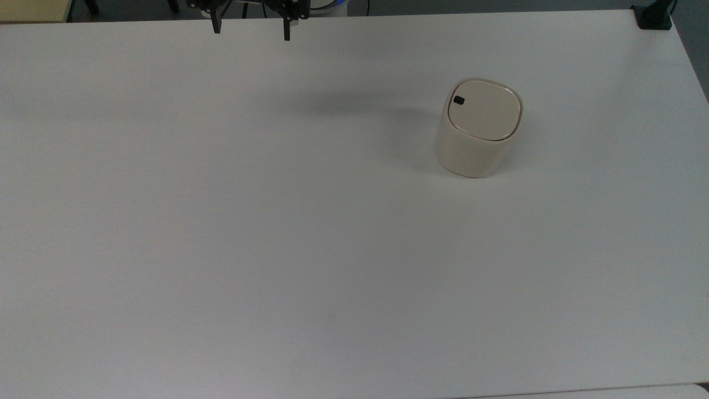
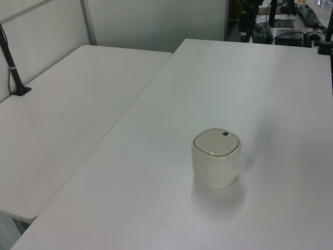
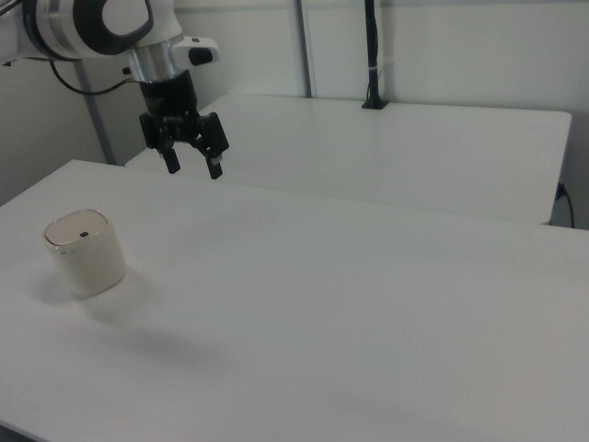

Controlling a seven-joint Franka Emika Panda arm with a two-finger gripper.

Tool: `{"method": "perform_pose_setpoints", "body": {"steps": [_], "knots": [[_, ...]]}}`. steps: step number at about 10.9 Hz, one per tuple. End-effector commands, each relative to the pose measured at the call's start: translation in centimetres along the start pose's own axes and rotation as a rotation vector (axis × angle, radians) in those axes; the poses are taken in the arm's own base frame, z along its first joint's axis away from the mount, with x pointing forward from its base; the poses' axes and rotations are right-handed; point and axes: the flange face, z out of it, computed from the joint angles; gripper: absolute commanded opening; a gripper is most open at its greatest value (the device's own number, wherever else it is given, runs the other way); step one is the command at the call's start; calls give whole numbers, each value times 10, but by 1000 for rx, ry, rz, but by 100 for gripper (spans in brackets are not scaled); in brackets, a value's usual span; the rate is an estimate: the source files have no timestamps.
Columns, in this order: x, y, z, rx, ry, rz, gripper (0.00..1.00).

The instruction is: Close the trash bin

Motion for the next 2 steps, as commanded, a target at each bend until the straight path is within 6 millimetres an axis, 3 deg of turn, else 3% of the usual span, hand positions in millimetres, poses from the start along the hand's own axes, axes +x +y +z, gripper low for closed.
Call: {"method": "perform_pose_setpoints", "body": {"steps": [1, 2], "knots": [[-9, -1, -5, 5, -10, -1, 100], [-8, -1, -4, 5, -12, -2, 100]]}}
